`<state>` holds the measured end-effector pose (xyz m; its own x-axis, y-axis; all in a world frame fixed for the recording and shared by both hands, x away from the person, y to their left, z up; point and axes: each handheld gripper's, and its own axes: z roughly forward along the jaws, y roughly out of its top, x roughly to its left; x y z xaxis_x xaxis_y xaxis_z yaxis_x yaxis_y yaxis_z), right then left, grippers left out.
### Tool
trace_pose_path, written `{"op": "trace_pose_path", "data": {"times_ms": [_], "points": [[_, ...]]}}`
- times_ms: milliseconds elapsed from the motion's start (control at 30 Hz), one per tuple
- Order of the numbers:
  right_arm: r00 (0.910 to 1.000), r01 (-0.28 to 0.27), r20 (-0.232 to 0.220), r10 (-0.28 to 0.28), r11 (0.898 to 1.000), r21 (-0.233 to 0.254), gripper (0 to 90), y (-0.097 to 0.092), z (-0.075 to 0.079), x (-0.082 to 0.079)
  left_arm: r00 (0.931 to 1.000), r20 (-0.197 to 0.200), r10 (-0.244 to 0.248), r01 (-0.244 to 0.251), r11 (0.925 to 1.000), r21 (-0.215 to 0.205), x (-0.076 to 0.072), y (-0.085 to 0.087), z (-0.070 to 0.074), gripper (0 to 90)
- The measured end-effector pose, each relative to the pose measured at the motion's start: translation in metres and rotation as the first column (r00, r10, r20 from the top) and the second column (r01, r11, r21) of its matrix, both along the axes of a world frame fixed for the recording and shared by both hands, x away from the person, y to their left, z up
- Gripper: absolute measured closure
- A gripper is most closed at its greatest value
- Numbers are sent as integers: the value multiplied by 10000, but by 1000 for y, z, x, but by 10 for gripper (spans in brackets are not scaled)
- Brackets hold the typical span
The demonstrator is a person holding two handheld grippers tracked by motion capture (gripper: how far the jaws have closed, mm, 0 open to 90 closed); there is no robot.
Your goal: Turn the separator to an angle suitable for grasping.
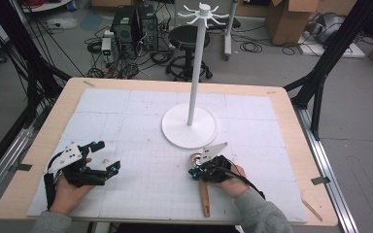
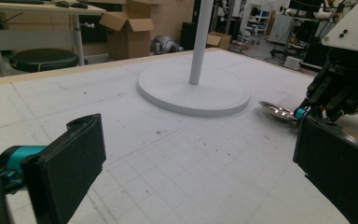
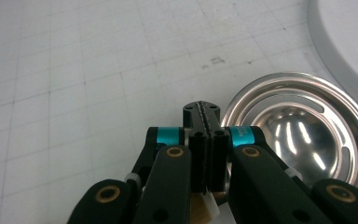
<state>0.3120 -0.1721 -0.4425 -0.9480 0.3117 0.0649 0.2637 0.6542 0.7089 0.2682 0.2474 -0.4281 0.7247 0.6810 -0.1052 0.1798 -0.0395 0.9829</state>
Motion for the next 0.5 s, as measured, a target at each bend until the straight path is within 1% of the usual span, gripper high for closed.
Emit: {"op": "trace_pose_path", "data": {"times_ms": [267, 300, 333, 500], "points": [[9995, 304, -1, -304, 9995, 40, 900, -12, 0, 1, 10000, 10, 10, -10, 10000, -24, 1, -1, 0, 28], [9990, 427, -114, -426, 9991, 38, 900, -14, 0, 1, 10000, 17, 8, -8, 10000, -52, 1, -1, 0, 28], [9991, 424, -45, -424, 9991, 32, 900, -16, 0, 1, 10000, 19, 6, -6, 10000, -75, 1, -1, 0, 28], [9974, 721, -80, -720, 9973, 100, 900, -29, 0, 2, 10000, 29, -6, 6, 10000, -74, 1, -1, 0, 28]]}}
